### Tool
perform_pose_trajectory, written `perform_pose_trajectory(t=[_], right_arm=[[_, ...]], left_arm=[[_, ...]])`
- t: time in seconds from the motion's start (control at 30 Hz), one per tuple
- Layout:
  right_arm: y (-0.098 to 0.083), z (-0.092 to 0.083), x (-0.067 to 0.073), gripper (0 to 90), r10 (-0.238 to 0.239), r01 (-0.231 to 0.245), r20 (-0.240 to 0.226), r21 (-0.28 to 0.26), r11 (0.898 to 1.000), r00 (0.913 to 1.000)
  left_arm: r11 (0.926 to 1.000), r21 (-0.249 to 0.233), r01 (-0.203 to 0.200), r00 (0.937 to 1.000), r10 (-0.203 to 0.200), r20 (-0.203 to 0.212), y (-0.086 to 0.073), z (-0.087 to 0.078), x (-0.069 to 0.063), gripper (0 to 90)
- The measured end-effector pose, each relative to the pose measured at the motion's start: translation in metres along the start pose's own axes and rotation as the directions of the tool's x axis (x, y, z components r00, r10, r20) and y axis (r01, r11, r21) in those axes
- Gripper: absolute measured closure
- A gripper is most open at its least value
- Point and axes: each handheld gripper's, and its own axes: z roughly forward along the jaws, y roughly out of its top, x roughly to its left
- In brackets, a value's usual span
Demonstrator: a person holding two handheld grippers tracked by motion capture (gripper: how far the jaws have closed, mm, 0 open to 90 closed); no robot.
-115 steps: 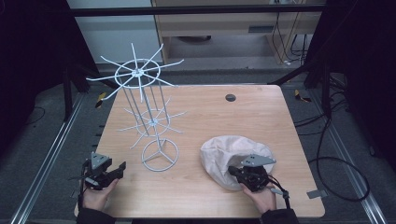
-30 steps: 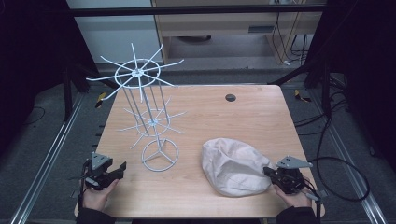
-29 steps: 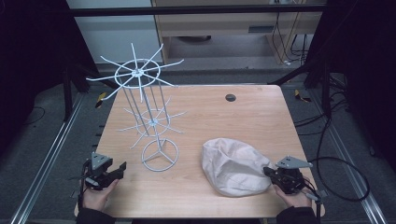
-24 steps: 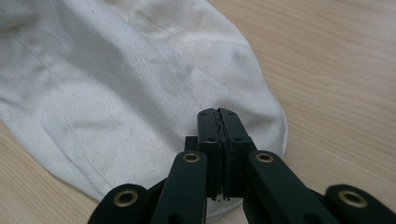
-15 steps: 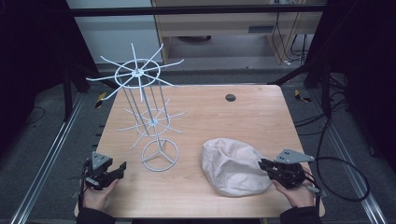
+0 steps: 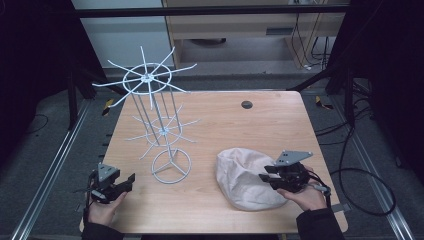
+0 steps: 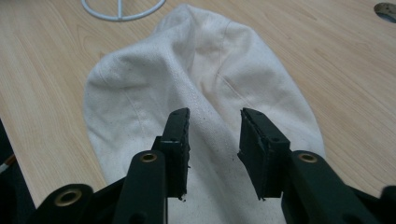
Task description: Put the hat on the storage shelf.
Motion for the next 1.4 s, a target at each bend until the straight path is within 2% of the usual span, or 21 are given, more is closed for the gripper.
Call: perform_pose_trajectory(t=[0.13,0.2,0.53,0.6,0.77,0.97,1.37,1.4], right_arm=[[0.001,0.009,-0.001,56.6,-0.005,0.006,-0.029,0.033,0.999,0.9996],[0.001,0.015,-0.002,55.9,-0.010,0.012,-0.029,0.050,0.999,0.9995],[0.003,0.034,-0.002,56.3,-0.052,0.059,-0.064,0.108,0.992,0.9966],[0.003,0.041,-0.001,59.9,-0.059,0.068,-0.075,0.131,0.989,0.9954],[0.003,0.048,0.000,71.4,-0.068,0.080,-0.082,0.150,0.985,0.9943],[0.003,0.047,0.002,86.6,-0.080,0.090,-0.077,0.141,0.986,0.9939],[0.006,0.034,0.005,88.1,-0.068,0.073,-0.063,0.072,0.995,0.9957],[0.007,0.031,0.006,88.2,-0.061,0.063,-0.054,0.040,0.997,0.9967]], left_arm=[[1.0000,0.002,-0.001,1.0000,0.001,0.000,0.000,0.001,0.000,40.9],[1.0000,0.002,-0.002,1.0000,0.002,0.001,0.000,0.001,0.000,40.9],[1.0000,0.005,-0.004,1.0000,0.004,0.002,0.000,0.001,0.000,40.8],[1.0000,0.005,-0.004,1.0000,0.004,0.002,0.000,0.001,0.000,40.8],[1.0000,0.004,-0.002,1.0000,0.002,0.001,0.000,0.001,0.000,40.9],[1.0000,0.007,-0.004,1.0000,0.004,0.003,0.000,0.001,0.000,41.2],[1.0000,0.007,-0.003,1.0000,0.003,0.002,0.000,0.001,0.000,41.4],[1.0000,0.007,-0.004,1.0000,0.004,0.002,0.000,0.001,0.000,41.4]])
